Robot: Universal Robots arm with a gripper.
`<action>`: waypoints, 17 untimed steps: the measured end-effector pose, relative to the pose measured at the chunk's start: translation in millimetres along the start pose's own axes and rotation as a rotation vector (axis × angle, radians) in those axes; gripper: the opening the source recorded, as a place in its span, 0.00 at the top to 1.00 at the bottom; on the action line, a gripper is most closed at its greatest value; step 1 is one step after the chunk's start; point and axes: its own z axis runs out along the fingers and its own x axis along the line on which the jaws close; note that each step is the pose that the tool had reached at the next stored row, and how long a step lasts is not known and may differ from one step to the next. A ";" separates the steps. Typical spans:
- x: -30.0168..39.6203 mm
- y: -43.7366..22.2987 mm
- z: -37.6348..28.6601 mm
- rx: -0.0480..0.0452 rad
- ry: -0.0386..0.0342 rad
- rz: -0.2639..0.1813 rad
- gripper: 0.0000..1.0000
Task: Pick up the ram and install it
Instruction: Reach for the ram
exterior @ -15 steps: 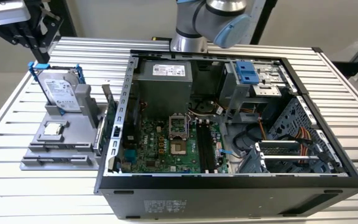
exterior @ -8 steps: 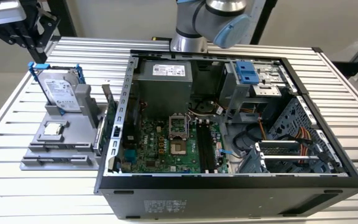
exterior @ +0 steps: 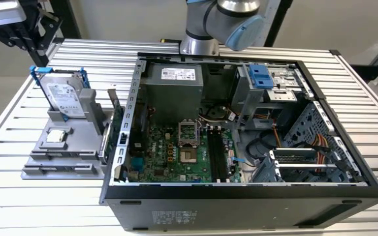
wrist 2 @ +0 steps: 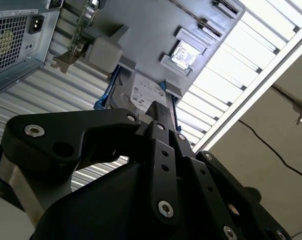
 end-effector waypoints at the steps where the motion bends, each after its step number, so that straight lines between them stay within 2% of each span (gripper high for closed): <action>1: 0.0 0.0 0.0 0.0000 -0.0001 0.000 1.00; 7: 0.1 -2.8 -0.1 0.0001 0.0018 0.001 1.00; 17: 0.3 -13.4 -0.5 0.0002 0.0074 0.006 1.00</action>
